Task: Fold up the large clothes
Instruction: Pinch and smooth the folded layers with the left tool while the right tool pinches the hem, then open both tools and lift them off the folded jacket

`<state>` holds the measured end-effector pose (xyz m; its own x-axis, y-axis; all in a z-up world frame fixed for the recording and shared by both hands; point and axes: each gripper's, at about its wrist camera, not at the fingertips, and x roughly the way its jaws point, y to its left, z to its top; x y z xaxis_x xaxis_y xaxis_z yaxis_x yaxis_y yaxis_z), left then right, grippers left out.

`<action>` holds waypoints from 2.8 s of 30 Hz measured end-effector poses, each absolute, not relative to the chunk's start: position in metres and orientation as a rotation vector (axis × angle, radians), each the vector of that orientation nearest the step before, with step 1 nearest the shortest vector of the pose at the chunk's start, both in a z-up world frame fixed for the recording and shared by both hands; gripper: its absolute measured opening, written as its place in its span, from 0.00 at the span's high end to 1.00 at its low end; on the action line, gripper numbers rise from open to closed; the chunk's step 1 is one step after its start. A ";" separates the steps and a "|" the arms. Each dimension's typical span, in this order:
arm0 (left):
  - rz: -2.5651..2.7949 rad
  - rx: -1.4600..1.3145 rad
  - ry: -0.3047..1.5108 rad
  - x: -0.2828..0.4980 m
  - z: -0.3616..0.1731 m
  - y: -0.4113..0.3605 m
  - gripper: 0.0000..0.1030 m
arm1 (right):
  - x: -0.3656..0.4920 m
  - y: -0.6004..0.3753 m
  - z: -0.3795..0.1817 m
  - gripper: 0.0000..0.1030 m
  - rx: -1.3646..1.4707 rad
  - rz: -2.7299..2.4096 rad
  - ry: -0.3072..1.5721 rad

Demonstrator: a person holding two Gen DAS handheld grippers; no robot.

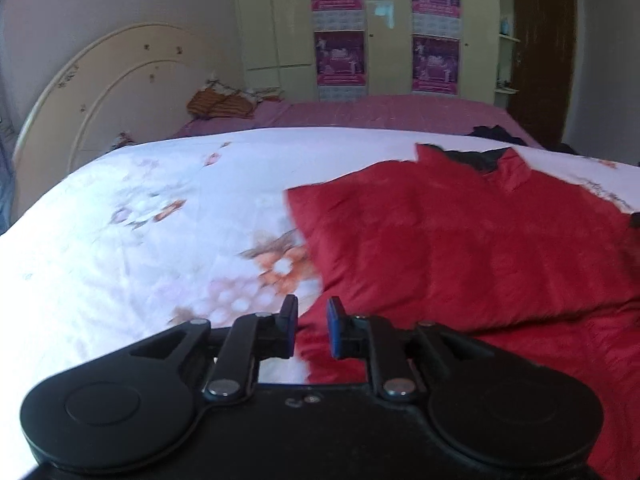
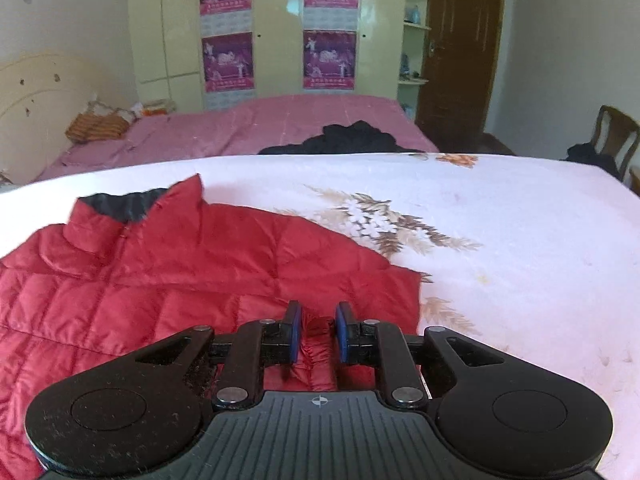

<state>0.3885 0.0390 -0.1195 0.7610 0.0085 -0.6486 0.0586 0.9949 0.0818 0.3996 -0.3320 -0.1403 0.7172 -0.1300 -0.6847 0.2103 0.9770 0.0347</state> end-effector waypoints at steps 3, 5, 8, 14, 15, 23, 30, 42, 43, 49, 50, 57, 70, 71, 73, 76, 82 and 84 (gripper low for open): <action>-0.059 0.097 0.710 0.408 -0.119 0.021 0.84 | 0.395 -0.325 -0.138 0.48 0.105 -0.173 0.733; -0.072 0.105 0.704 0.421 -0.120 0.010 0.84 | 0.393 -0.321 -0.136 0.48 0.093 -0.155 0.723; -0.080 0.124 0.706 0.439 -0.125 -0.004 0.83 | 0.394 -0.319 -0.136 0.48 0.108 -0.128 0.735; -0.051 0.150 0.750 0.474 -0.145 -0.016 0.83 | 0.404 -0.313 -0.150 0.48 0.070 -0.121 0.769; -0.045 0.150 0.764 0.480 -0.149 -0.015 0.83 | 0.407 -0.313 -0.155 0.48 0.060 -0.125 0.782; -0.011 0.128 0.816 0.499 -0.169 -0.009 0.84 | 0.421 -0.325 -0.184 0.48 0.038 -0.157 0.830; -0.011 0.128 0.799 0.490 -0.159 -0.007 0.84 | 0.406 -0.323 -0.160 0.48 0.035 -0.136 0.796; -0.055 0.146 0.797 0.436 -0.152 -0.016 0.83 | 0.363 -0.310 -0.165 0.48 0.008 -0.097 0.830; -0.055 0.151 0.804 0.437 -0.156 -0.016 0.82 | 0.364 -0.312 -0.170 0.48 0.020 -0.098 0.843; -0.041 0.152 0.826 0.445 -0.161 -0.019 0.82 | 0.377 -0.314 -0.179 0.48 0.033 -0.092 0.884; -0.036 0.153 0.827 0.444 -0.160 -0.020 0.82 | 0.377 -0.314 -0.178 0.48 0.032 -0.087 0.890; -0.003 0.133 0.826 0.417 -0.136 -0.021 0.67 | 0.349 -0.321 -0.149 0.48 0.073 -0.033 0.842; -0.119 0.175 0.780 0.323 -0.107 -0.001 0.22 | 0.249 -0.310 -0.105 0.17 0.094 -0.022 0.776; -0.129 0.180 0.782 0.317 -0.108 0.003 0.22 | 0.238 -0.307 -0.104 0.17 0.086 -0.028 0.778; -0.149 0.184 0.790 0.301 -0.111 0.015 0.22 | 0.217 -0.302 -0.104 0.17 0.081 -0.036 0.788; -0.165 0.180 0.813 0.279 -0.118 0.033 0.22 | 0.191 -0.295 -0.109 0.17 0.071 -0.039 0.817; -0.172 0.169 0.861 0.239 -0.128 0.068 0.22 | 0.138 -0.287 -0.121 0.17 0.056 -0.062 0.866; -0.171 0.164 0.870 0.228 -0.130 0.078 0.22 | 0.122 -0.287 -0.126 0.17 0.045 -0.076 0.884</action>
<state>0.2278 0.0775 -0.1300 0.6332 -0.0818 -0.7696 0.2149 0.9739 0.0733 0.1221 -0.2872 -0.1255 0.6317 -0.0480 -0.7737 0.0854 0.9963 0.0079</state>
